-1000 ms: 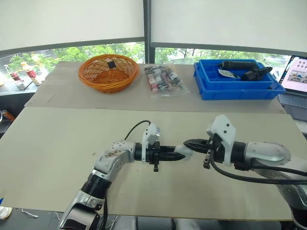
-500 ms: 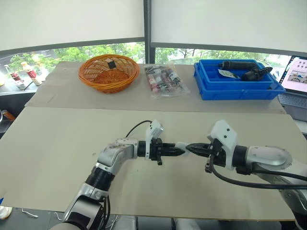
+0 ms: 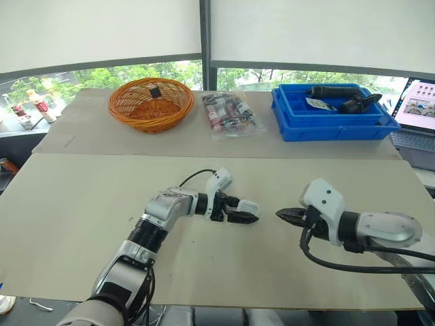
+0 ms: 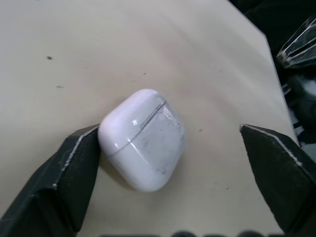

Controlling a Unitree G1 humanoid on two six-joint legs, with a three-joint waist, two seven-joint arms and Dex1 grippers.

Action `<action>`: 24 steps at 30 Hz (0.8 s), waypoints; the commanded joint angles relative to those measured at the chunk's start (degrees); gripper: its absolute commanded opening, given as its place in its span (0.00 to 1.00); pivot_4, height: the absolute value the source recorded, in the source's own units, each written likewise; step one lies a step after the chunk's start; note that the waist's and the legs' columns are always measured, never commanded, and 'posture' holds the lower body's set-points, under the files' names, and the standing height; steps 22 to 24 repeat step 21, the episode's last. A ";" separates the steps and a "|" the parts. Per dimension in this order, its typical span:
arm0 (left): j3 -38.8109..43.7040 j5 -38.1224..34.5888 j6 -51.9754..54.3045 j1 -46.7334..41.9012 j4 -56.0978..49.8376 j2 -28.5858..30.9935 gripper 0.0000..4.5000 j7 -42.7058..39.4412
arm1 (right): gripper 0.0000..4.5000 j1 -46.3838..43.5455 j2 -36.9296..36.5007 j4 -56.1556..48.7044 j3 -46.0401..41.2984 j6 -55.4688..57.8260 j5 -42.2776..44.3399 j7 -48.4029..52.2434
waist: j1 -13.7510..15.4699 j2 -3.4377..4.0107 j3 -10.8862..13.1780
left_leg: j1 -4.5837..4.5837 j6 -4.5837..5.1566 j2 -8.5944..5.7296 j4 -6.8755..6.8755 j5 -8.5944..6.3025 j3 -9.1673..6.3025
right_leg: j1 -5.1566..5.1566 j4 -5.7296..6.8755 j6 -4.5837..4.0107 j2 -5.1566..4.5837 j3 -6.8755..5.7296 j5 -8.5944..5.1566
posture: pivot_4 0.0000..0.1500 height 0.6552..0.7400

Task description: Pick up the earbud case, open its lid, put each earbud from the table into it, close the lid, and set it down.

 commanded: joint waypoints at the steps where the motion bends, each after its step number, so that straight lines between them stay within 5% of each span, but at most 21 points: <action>1: 0.03 4.76 -8.27 2.25 -4.90 7.46 0.99 -3.03 | 0.00 0.42 -2.43 -2.21 -3.43 -3.74 -0.07 3.82 | -0.55 0.00 0.00 | -0.01 0.00 0.01 -0.01 0.00 0.00 | -0.02 -0.01 0.00 0.00 0.00 0.00 | 1.00 0.86; 13: 12.01 -1.80 -26.80 15.76 -25.32 22.18 1.00 -14.70 | 0.88 -0.29 -10.30 3.52 -5.18 -20.53 -6.24 17.72 | 0.22 -0.02 0.09 | -0.09 -0.01 0.04 -0.04 0.00 0.02 | -0.07 -0.09 0.00 -0.05 -0.02 0.00 | 1.00 0.86; 24: 15.12 0.17 -28.77 24.42 -33.37 25.39 1.00 -9.92 | 0.88 0.85 -10.59 9.77 -8.08 -28.59 -7.63 23.61 | 0.49 -0.04 0.13 | -0.02 -0.01 0.06 -0.04 0.00 0.03 | -0.02 -0.03 -0.01 -0.05 -0.01 0.01 | 1.00 0.86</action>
